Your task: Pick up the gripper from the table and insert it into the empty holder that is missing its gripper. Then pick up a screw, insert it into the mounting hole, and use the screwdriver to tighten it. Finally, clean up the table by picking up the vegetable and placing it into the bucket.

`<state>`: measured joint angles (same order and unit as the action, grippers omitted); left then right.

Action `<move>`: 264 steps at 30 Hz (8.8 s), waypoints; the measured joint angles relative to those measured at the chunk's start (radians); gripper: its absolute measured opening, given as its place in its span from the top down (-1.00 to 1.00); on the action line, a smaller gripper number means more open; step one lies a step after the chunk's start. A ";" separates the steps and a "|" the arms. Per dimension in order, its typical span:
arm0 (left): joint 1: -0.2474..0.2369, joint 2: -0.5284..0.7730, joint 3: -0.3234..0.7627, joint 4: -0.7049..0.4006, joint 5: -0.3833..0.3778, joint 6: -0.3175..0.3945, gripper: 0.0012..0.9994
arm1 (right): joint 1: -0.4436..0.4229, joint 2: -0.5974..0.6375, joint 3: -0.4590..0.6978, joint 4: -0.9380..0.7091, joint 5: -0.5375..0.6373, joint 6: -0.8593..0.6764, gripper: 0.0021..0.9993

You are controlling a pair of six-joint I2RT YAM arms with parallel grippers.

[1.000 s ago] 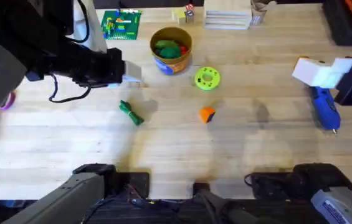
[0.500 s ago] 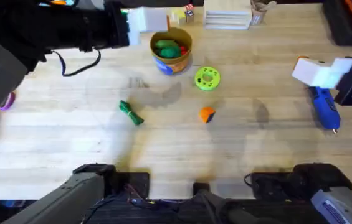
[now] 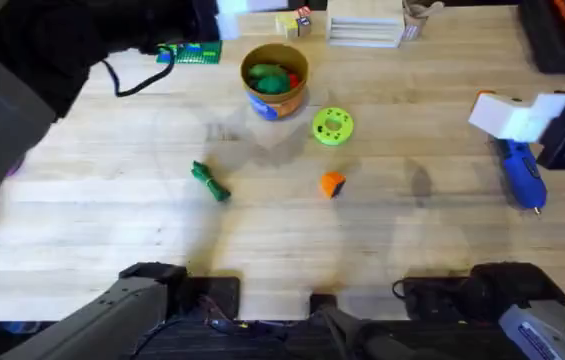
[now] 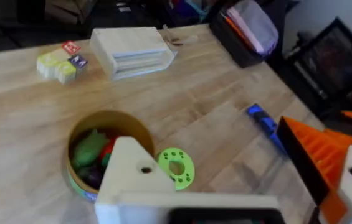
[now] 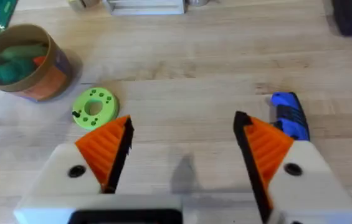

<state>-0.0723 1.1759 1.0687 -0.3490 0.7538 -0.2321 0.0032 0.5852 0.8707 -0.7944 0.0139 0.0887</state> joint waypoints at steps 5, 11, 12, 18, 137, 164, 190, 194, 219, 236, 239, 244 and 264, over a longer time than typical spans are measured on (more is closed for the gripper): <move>-0.105 0.000 0.000 0.031 -0.052 0.207 -0.99 | 0.000 0.000 0.000 0.000 0.000 0.000 -0.98; -0.222 -0.020 -0.010 0.033 -0.164 0.355 -0.99 | 0.000 0.000 0.000 0.000 0.000 0.000 -0.98; -0.241 -0.036 -0.023 0.038 -0.180 0.370 -0.99 | 0.000 0.000 0.000 0.000 0.000 0.000 -0.98; -0.345 -0.228 -0.226 0.167 -0.268 0.427 -0.99 | 0.000 0.000 0.000 0.000 0.000 0.000 -0.98; -0.397 -1.170 -1.063 0.298 -0.303 0.325 -0.99 | 0.817 0.660 0.001 0.121 0.153 0.312 -0.88; -0.397 -1.170 -1.063 0.298 -0.303 0.325 -0.99 | 0.817 0.728 0.002 0.124 0.089 0.303 0.23; -0.397 -1.170 -1.063 0.298 -0.303 0.325 -0.99 | 0.700 0.480 0.071 -0.035 0.067 0.219 0.98; -0.397 -1.170 -1.063 0.298 -0.303 0.325 -0.99 | 0.570 0.368 0.052 0.009 0.043 0.206 0.98; -0.397 -1.170 -1.063 0.301 -0.240 0.156 -0.99 | 0.346 0.677 -0.120 0.683 -1.115 0.558 0.98; -0.397 -1.170 -1.063 0.300 -0.227 0.101 -0.99 | 0.431 0.821 -0.121 0.871 -1.159 0.650 0.98; -0.396 -1.170 -1.063 0.300 -0.242 0.097 -0.99 | 0.438 0.843 -0.121 0.922 -1.165 0.687 0.98; -0.394 -1.170 -1.063 0.300 -0.262 0.089 -0.99 | 0.451 0.906 -0.121 1.003 -1.180 0.747 0.99; -0.394 -1.161 -1.063 0.297 -0.262 0.048 -0.99 | 0.539 1.053 -0.116 1.259 -1.142 0.995 0.99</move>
<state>-0.4660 0.0150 0.0055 -0.0525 0.4917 -0.1841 0.5418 1.6385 0.7547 0.4645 -1.1281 1.0838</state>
